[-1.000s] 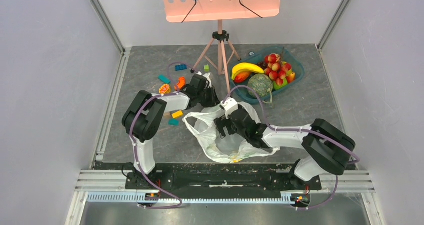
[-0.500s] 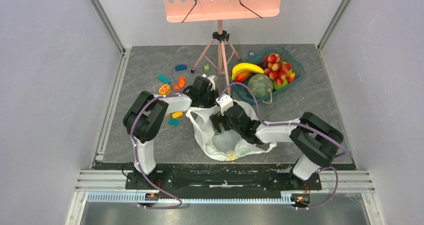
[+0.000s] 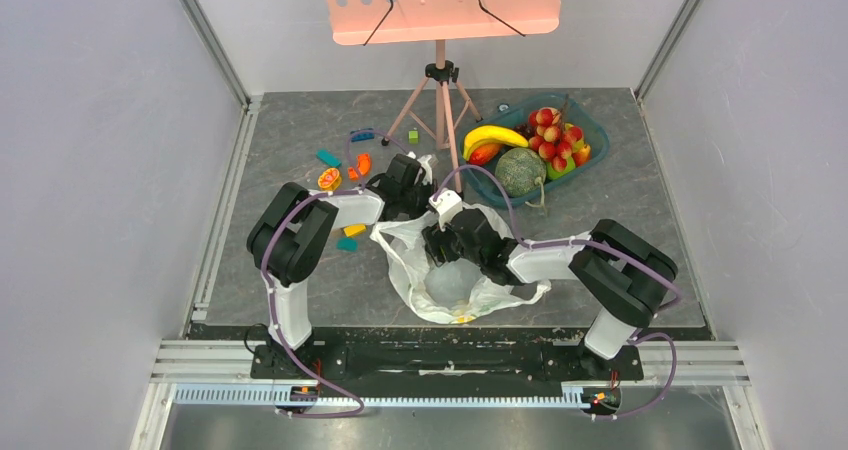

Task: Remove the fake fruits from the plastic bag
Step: Take out the fake fruit from the plastic bag.

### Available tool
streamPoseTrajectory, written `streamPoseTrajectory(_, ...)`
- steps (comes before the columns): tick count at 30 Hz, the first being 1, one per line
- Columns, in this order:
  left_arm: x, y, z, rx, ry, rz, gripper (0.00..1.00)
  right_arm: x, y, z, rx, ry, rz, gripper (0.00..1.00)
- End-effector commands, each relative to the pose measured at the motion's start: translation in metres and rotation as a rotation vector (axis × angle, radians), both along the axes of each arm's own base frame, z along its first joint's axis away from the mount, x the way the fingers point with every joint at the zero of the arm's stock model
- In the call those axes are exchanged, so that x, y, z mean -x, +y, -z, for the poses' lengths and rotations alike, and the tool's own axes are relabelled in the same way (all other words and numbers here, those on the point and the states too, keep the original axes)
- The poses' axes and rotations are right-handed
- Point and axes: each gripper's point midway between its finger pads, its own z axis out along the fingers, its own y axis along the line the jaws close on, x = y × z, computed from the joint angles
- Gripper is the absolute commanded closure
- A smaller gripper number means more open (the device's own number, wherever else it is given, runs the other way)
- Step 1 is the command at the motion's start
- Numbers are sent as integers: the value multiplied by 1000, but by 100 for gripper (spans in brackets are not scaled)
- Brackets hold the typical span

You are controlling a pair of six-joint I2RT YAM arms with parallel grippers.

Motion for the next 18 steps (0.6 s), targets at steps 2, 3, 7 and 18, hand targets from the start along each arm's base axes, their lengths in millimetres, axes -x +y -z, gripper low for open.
streamPoseTrajectory(2, 5, -7, -17, 46, -2, 16, 95, -3, 3, -22, -55, -42, -12, 44)
streamPoseTrajectory(3, 5, -6, -17, 43, -3, 13, 95, -1, 2, -22, -54, -41, -14, 47)
streamPoseTrajectory(7, 4, -3, -17, 34, -10, 0, 97, 6, -7, -32, -49, -37, -10, 55)
streamPoseTrajectory(18, -5, 11, -27, -2, -54, -40, 98, 39, -41, -51, 2, 37, -10, 56)
